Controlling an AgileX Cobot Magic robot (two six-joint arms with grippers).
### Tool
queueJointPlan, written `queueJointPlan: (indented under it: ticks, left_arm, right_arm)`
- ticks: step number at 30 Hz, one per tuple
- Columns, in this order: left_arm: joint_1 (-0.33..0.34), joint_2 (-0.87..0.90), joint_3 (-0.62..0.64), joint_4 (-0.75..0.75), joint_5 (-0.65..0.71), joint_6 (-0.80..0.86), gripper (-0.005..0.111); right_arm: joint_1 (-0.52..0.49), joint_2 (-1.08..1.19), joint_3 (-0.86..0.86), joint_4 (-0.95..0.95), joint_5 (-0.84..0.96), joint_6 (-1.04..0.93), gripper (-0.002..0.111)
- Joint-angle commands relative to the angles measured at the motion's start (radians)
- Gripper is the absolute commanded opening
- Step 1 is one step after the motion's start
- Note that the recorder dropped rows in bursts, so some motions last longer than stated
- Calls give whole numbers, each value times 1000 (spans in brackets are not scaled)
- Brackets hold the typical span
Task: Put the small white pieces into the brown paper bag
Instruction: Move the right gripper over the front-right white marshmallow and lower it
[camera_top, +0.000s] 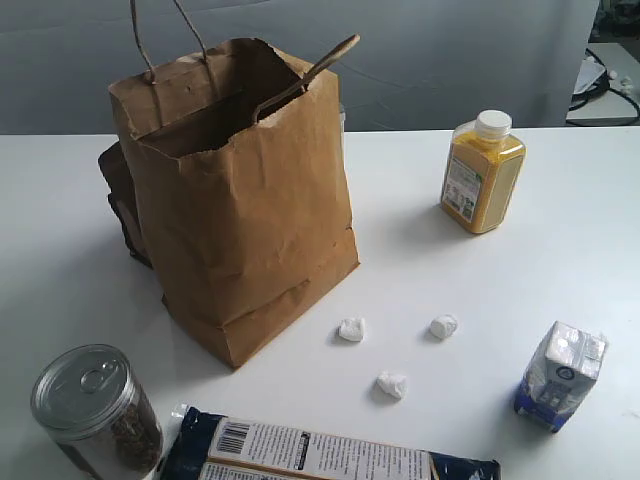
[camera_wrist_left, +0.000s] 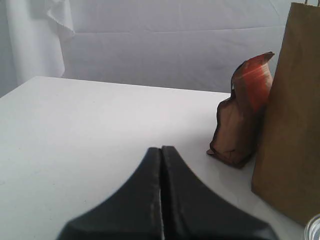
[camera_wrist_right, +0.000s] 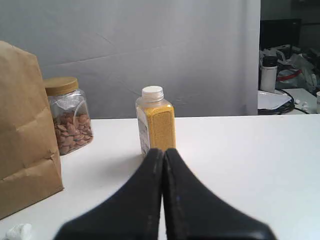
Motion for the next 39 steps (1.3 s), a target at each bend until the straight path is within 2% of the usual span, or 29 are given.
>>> queueJointPlan:
  ticks: [1,4,6,9,15,22,33,39]
  left_arm:
    - [-7,-3,4,-8,-6,-4,0]
    - [-7,-3,4,-8,-6,-4,0]
    - [-7,-3,4,-8,-6,-4,0]
    - [-7,-3,4,-8,-6,-4,0]
    - [-7,-3,4,-8,-6,-4,0]
    - [-7,-3,4,-8,-6,-4,0]
    - [-7,-3,4,-8,-6,-4,0]
    - [-7,-3,4,-8,-6,-4,0]
  right_arm:
    - [-9,-6,3,6,-6,2,0]
    - [-9,-6,3,48,-29,10,0]
    - [-9,-6,3,172,-62,63,0]
    - [-7,-6,-6,249,-66,63,0]
    - [30,54,-224,298,83,-14,0]
    - [52,394,-435,484,295,-276,0]
    - [57,1061,-732,495,630,-423,0]
    - [214,1324,-931,495,603,-326,0]
